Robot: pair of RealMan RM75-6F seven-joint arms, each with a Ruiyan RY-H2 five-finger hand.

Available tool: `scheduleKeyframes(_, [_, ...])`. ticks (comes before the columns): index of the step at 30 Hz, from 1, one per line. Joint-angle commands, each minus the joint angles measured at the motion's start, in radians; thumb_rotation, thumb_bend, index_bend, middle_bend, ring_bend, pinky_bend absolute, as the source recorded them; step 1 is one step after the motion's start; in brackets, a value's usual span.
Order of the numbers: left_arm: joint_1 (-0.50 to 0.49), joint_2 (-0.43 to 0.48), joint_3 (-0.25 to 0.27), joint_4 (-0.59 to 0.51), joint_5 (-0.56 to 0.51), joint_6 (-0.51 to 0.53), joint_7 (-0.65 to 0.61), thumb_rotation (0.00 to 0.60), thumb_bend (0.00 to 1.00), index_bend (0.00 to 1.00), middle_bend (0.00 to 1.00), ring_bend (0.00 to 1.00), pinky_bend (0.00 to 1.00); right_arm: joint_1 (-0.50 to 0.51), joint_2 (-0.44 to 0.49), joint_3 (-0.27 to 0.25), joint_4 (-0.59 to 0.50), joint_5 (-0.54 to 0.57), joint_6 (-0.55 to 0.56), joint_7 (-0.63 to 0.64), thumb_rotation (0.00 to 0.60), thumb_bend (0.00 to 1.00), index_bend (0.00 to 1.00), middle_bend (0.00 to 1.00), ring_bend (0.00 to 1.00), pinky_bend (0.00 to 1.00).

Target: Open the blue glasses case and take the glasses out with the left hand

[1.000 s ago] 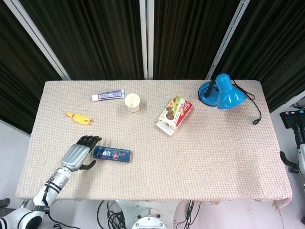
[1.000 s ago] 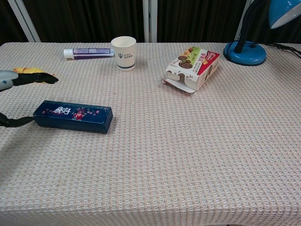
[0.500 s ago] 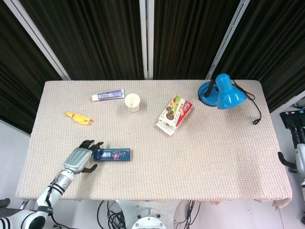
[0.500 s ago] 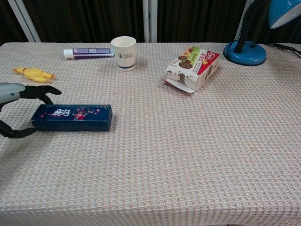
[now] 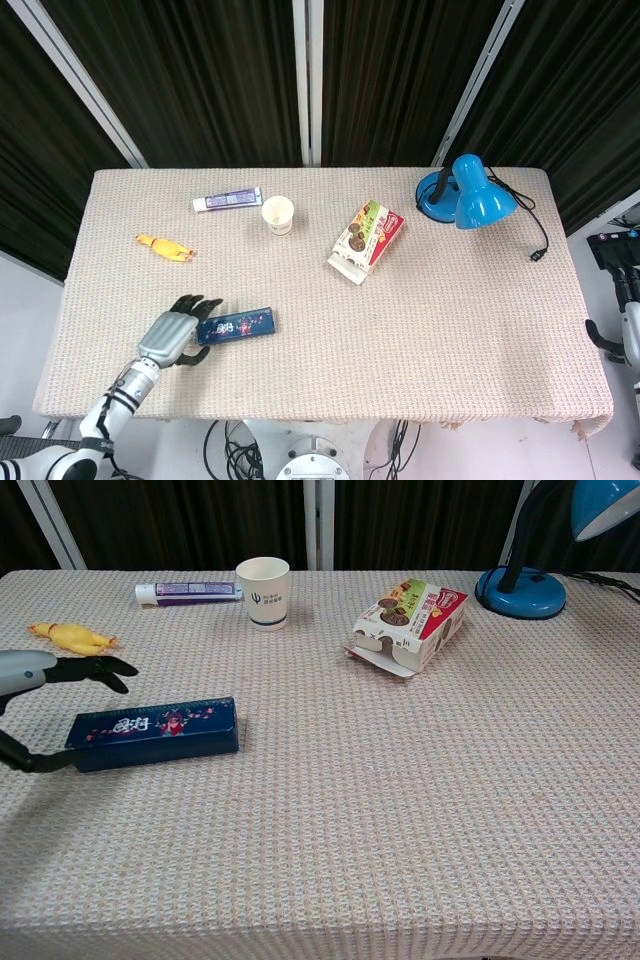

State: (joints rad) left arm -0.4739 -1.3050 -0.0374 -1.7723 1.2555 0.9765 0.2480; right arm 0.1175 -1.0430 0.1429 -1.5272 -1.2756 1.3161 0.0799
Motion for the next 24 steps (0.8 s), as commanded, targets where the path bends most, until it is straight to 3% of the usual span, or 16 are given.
scheduleKeyframes(1, [-0.009,-0.02,-0.018,-0.017,0.007,0.032,0.032,0.6,0.35,0.0,0.09,0.0,0.08,0.0,0.0,0.001,0.0,-0.001,0.001,0.001,0.6,0.28,0.0,0.0,0.0,0.0])
scheduleKeyframes(11, [-0.1,-0.092,-0.067,-0.039,-0.134,-0.004,0.207,0.6,0.33,0.0,0.13,0.07,0.17,-0.004,0.016,0.005,-0.019,-0.013,0.02,0.012,0.6,0.28,0.0,0.0,0.0,0.0])
scheduleKeyframes(19, [-0.158,-0.122,-0.063,-0.064,-0.287,0.004,0.35,0.6,0.33,0.0,0.15,0.08,0.19,-0.006,0.023,0.007,-0.008,-0.001,0.008,0.03,0.6,0.28,0.0,0.0,0.0,0.0])
scheduleKeyframes(24, [-0.174,-0.124,-0.052,-0.111,-0.372,0.069,0.441,0.6,0.33,0.02,0.15,0.08,0.19,-0.005,0.025,0.009,-0.002,-0.002,0.007,0.04,0.6,0.28,0.0,0.0,0.0,0.0])
